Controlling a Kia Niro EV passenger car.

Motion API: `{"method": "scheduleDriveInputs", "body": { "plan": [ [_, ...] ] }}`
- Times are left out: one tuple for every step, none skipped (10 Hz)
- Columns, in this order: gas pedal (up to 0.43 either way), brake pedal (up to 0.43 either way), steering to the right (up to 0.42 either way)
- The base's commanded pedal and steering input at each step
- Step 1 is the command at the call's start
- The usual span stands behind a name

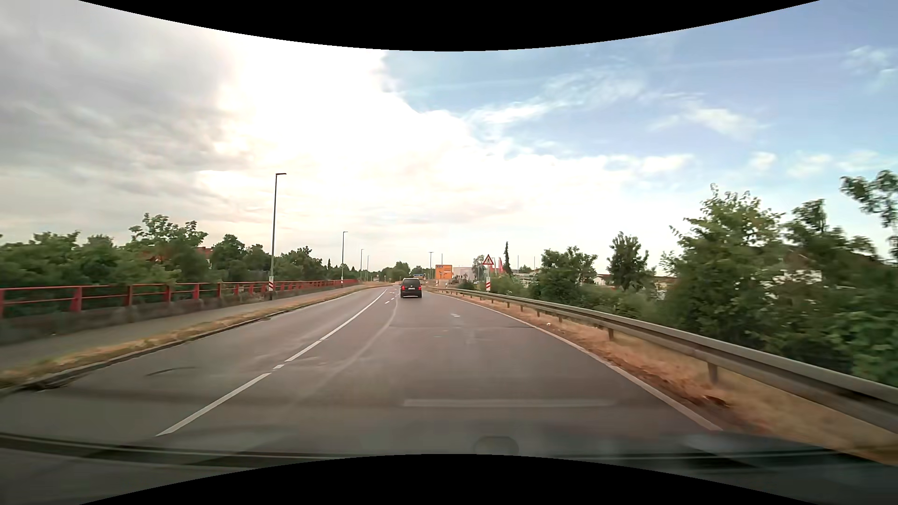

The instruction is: Follow the waypoints while adhering to traffic rules and regulations

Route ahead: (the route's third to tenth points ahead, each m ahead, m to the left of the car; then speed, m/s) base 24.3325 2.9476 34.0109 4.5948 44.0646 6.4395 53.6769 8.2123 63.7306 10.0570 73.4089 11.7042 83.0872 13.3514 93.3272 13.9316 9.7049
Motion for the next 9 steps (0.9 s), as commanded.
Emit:
{"method": "scheduleDriveInputs", "body": {
  "plan": [
    [0.287,0.000,-0.039],
    [0.287,0.000,-0.038],
    [0.287,0.000,-0.037],
    [0.280,0.000,-0.035],
    [0.280,0.000,-0.034],
    [0.268,0.000,-0.034],
    [0.268,0.000,-0.034],
    [0.260,0.000,-0.033],
    [0.248,0.000,-0.032]
  ]
}}
